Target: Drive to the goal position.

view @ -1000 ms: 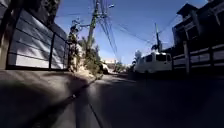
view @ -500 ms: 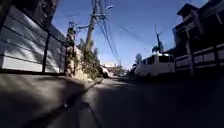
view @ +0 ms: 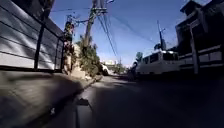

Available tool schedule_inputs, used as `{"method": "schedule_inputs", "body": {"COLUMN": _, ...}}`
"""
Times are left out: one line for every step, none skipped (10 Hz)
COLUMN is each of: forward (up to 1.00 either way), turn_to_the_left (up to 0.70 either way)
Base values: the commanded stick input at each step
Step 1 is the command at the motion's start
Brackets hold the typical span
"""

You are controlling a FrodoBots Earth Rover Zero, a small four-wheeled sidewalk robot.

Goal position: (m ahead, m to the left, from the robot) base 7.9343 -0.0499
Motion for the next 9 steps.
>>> {"method": "schedule_inputs", "body": {"forward": 1.0, "turn_to_the_left": 0.0}}
{"method": "schedule_inputs", "body": {"forward": 1.0, "turn_to_the_left": 0.0}}
{"method": "schedule_inputs", "body": {"forward": 1.0, "turn_to_the_left": 0.0}}
{"method": "schedule_inputs", "body": {"forward": 1.0, "turn_to_the_left": 0.0}}
{"method": "schedule_inputs", "body": {"forward": 1.0, "turn_to_the_left": 0.0}}
{"method": "schedule_inputs", "body": {"forward": 1.0, "turn_to_the_left": 0.05}}
{"method": "schedule_inputs", "body": {"forward": 1.0, "turn_to_the_left": 0.06}}
{"method": "schedule_inputs", "body": {"forward": 1.0, "turn_to_the_left": 0.06}}
{"method": "schedule_inputs", "body": {"forward": 1.0, "turn_to_the_left": 0.07}}
